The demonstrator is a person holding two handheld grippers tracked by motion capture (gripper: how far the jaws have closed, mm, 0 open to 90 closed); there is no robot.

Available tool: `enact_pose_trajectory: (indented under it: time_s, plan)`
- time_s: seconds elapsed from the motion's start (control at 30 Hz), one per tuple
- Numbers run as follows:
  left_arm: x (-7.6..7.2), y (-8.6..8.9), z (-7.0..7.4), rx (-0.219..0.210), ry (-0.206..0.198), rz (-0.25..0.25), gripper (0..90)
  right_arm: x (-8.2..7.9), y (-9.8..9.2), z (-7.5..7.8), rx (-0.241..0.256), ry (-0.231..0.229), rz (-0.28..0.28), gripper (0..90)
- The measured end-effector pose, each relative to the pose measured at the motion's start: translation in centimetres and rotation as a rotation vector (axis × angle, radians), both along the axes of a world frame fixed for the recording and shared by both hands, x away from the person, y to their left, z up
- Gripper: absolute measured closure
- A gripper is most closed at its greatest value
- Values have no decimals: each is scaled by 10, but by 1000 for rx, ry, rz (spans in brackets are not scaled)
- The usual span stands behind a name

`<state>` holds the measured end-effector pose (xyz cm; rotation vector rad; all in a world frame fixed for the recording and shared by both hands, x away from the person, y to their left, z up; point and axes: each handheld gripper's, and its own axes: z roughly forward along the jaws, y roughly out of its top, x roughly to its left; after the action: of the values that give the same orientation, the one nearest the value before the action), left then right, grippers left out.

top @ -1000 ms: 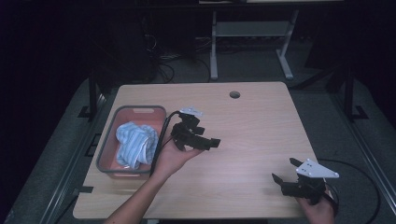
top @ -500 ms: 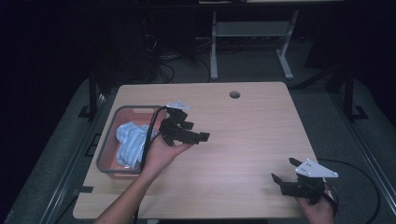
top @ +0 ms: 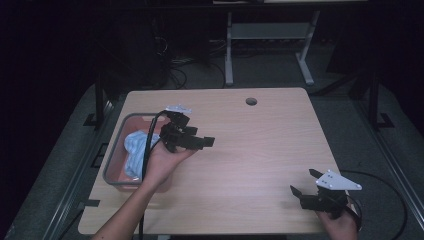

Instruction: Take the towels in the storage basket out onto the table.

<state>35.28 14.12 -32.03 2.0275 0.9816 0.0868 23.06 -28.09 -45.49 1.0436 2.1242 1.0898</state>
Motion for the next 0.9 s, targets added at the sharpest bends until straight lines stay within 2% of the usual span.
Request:
enact_pose_trajectory:
  time_s: [0.2,0.9]
  plan:
    - [1,9,3,-11,-3,24,186,0,0,0,-2,-6,3,143]
    - [4,45,5,-7,5,99,191,1,0,0,-2,-6,2,143]
